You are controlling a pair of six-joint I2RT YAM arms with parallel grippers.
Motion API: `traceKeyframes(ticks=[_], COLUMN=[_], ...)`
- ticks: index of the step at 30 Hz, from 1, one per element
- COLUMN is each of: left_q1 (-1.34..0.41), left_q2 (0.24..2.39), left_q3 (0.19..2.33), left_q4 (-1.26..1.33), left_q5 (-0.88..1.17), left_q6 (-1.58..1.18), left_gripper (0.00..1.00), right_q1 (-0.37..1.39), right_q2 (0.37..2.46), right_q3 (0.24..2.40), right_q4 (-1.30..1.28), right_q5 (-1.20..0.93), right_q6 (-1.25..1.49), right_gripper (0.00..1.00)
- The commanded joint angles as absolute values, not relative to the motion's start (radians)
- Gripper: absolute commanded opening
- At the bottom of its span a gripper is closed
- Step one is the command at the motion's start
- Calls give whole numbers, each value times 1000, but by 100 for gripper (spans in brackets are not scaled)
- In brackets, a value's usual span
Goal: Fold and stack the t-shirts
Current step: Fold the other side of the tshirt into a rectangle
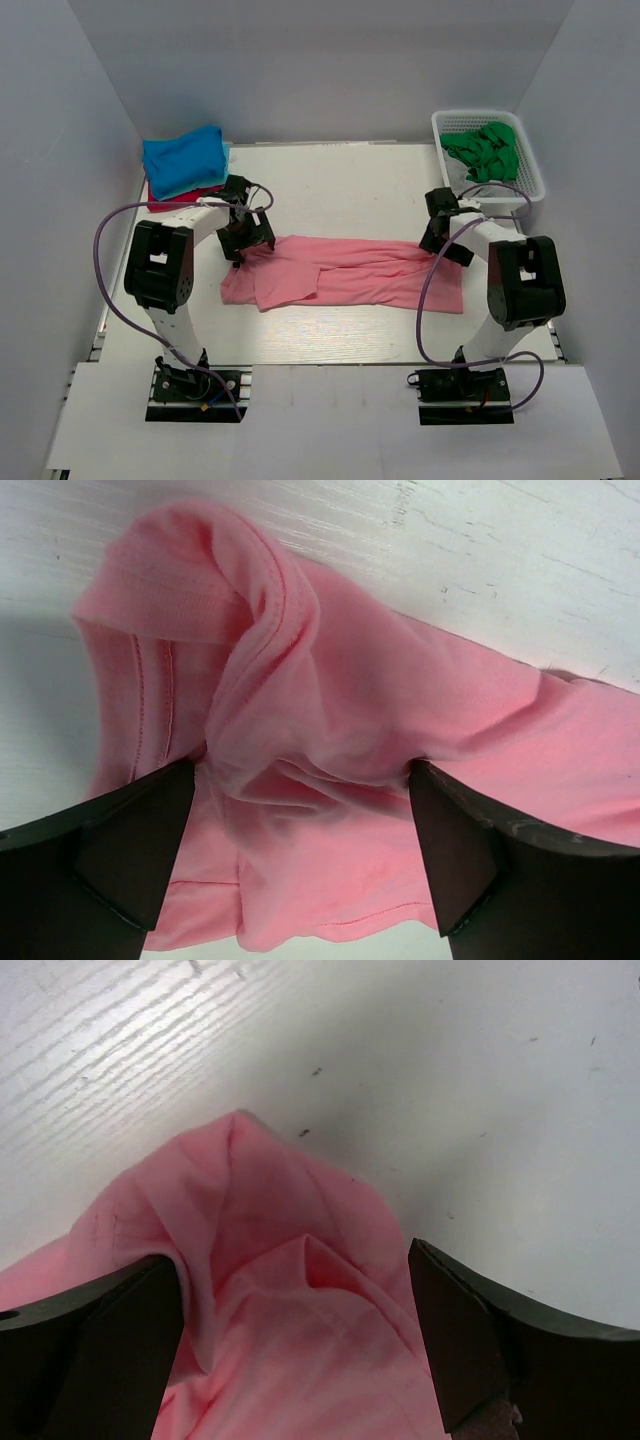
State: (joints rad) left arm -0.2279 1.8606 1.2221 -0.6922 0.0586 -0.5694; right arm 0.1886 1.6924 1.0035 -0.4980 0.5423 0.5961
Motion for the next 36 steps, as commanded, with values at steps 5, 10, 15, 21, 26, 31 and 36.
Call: traceKeyframes(ticks=[5,10,15,21,26,31,36], left_q1=[-187,-169,-150,-141,-141,-141,-141], left_q2=[1933,1924,1904,1895,1869,1795,1786], left_q3=[1184,1193,1183,1183,1236,1348,1434], left_q4=[-696,-716,-716,-726,-758,-819,-862], left_q5=[-20,-48,-72,-81,-81,-120,-146], left_q6=[-551,-551,-551,-551,-551,-517,-497], left_gripper=[99,99,99,99,99,99,99], right_q1=[135,91,45,11,12,-21,-37], right_q2=[1585,1536,1488,1361,1286,1281,1275], right_q3=[925,871,818,767,744,724,697], right_q4=[-529,-535,-571,-441,-402,-524,-591], right_q5=[503,466,483,316,241,298,143], right_q6=[609,633,675,618,523,672,813], right_gripper=[90,90,90,90,90,89,90])
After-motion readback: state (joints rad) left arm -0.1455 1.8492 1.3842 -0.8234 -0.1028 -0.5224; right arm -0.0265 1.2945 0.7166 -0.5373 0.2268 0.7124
